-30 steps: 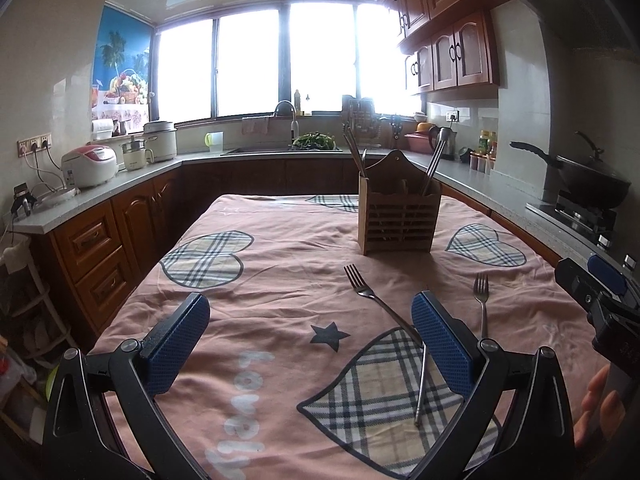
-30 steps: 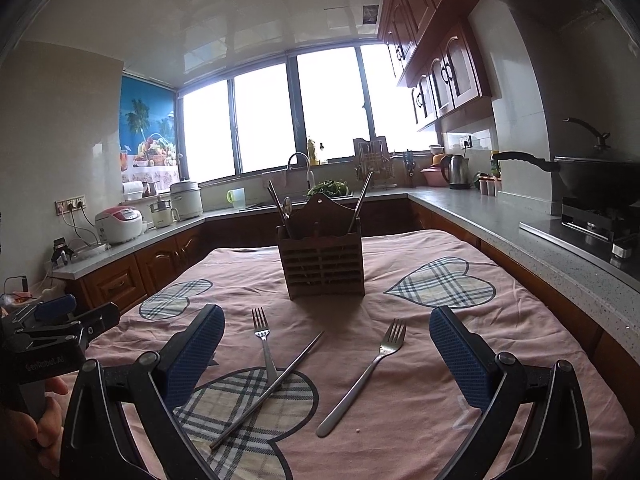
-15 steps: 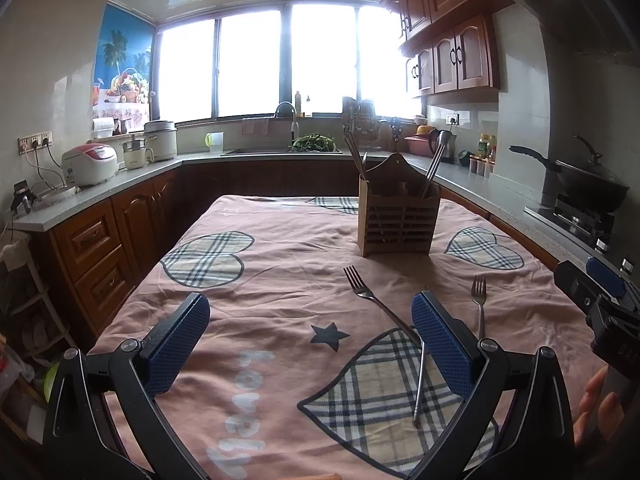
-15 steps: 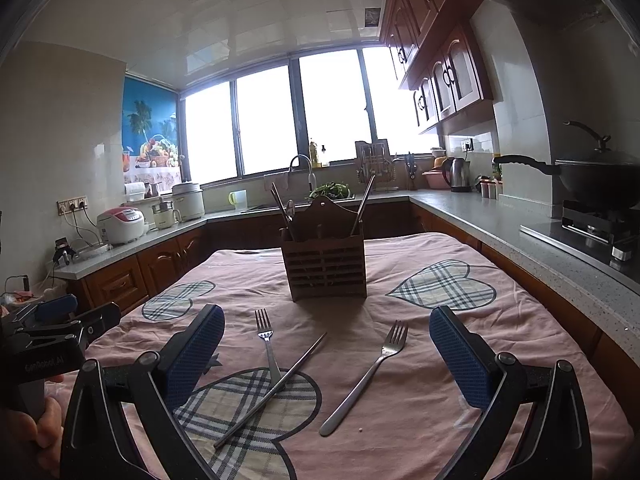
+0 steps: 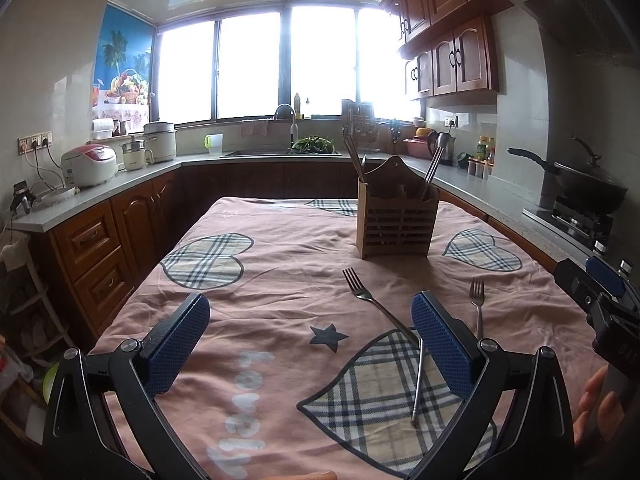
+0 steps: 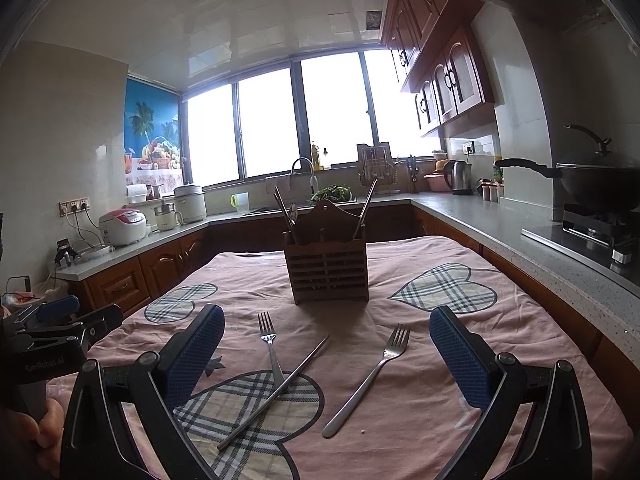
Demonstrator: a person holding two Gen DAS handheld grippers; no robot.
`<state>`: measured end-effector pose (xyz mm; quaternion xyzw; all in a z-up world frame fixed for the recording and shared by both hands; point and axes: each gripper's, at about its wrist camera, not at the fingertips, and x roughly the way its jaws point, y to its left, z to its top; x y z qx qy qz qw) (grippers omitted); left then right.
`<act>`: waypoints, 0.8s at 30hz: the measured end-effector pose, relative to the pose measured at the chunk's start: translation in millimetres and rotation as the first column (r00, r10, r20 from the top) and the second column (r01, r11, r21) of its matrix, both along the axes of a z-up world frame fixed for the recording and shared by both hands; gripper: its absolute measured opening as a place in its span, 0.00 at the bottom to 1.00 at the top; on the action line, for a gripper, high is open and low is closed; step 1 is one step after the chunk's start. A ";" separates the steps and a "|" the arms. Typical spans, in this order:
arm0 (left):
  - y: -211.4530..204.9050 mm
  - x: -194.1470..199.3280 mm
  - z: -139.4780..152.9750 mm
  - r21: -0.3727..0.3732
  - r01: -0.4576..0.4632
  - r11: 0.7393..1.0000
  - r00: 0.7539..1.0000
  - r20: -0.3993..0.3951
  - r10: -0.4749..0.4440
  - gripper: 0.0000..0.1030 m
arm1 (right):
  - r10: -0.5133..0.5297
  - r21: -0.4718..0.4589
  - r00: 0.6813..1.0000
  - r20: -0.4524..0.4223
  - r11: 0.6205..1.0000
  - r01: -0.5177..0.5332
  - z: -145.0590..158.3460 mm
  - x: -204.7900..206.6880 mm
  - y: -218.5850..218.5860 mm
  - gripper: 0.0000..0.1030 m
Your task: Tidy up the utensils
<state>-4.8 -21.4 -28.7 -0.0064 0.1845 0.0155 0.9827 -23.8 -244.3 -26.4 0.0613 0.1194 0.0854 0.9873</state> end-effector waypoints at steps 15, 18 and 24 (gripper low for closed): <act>-1.2 -3.8 4.1 0.005 0.000 1.000 1.000 0.006 0.000 1.00 | 0.004 -0.001 1.000 0.002 1.000 -0.004 0.7 -0.7 1.5 1.00; -1.5 -3.9 4.3 0.005 0.001 1.000 1.000 0.006 -0.001 1.00 | 0.007 0.001 1.000 0.005 1.000 -0.007 1.6 -0.5 1.8 1.00; -1.9 -3.9 4.5 0.006 0.000 1.000 1.000 0.008 0.000 1.00 | 0.013 -0.001 1.000 0.005 1.000 -0.013 4.5 0.3 3.2 1.00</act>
